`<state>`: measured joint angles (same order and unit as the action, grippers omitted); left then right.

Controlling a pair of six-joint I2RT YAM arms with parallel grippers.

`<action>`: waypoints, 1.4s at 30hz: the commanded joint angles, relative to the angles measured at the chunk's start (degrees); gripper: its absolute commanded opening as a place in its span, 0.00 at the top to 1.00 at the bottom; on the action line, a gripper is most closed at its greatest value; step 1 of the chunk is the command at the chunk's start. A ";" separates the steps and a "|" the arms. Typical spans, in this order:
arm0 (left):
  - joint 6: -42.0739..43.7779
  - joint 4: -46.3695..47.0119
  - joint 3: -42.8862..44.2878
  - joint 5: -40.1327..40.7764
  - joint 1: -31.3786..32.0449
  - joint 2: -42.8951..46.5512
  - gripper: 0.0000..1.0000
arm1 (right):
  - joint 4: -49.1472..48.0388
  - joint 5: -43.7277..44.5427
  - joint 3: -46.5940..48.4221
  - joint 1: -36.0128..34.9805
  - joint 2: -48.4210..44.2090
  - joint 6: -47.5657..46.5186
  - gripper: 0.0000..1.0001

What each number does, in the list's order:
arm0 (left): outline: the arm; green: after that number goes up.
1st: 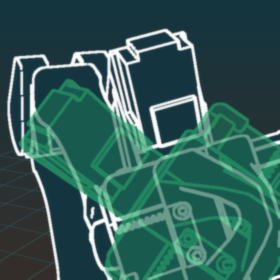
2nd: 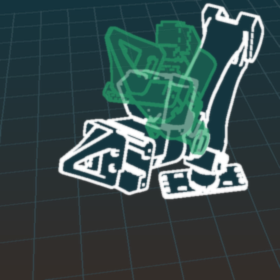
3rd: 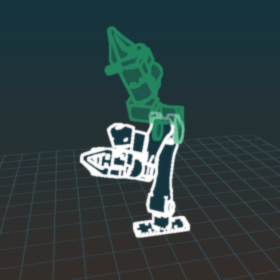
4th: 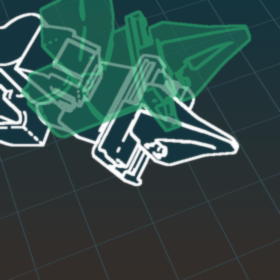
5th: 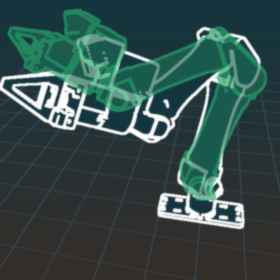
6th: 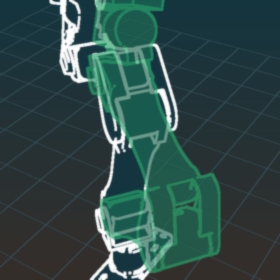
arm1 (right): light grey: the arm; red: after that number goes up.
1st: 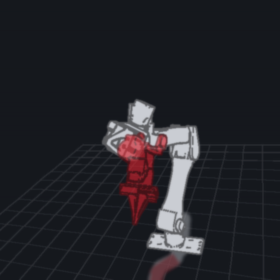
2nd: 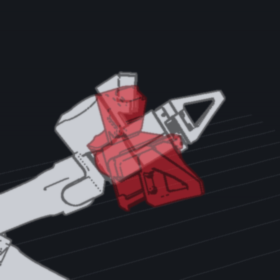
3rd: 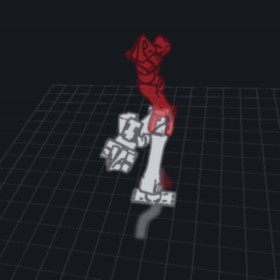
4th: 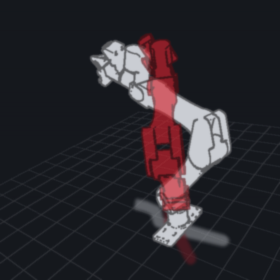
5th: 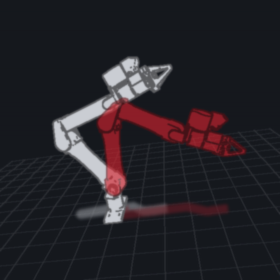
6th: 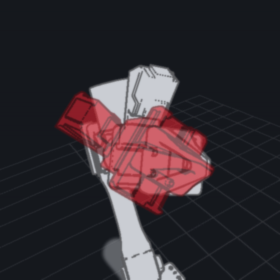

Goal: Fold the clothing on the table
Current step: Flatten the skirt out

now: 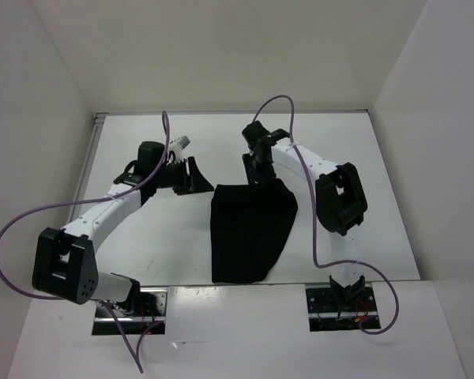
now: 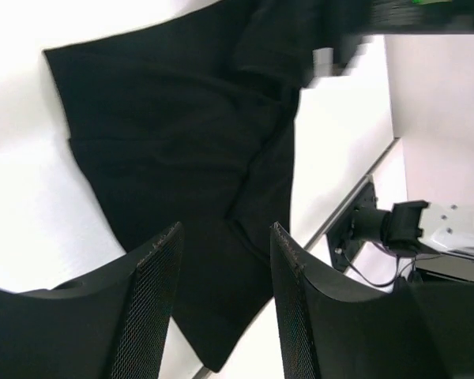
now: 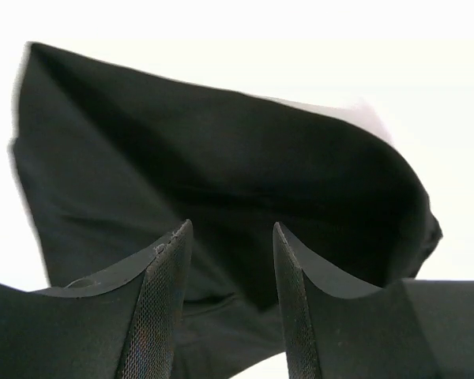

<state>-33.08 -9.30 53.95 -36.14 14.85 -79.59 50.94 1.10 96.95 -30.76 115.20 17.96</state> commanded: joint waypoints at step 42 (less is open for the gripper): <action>-0.41 -1.16 -3.24 -0.33 0.44 8.66 0.44 | -4.78 6.25 6.76 -3.87 5.21 -3.01 0.96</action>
<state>-33.30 -11.03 51.20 -36.01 14.96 -72.88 50.57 2.24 101.75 -34.15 117.43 14.59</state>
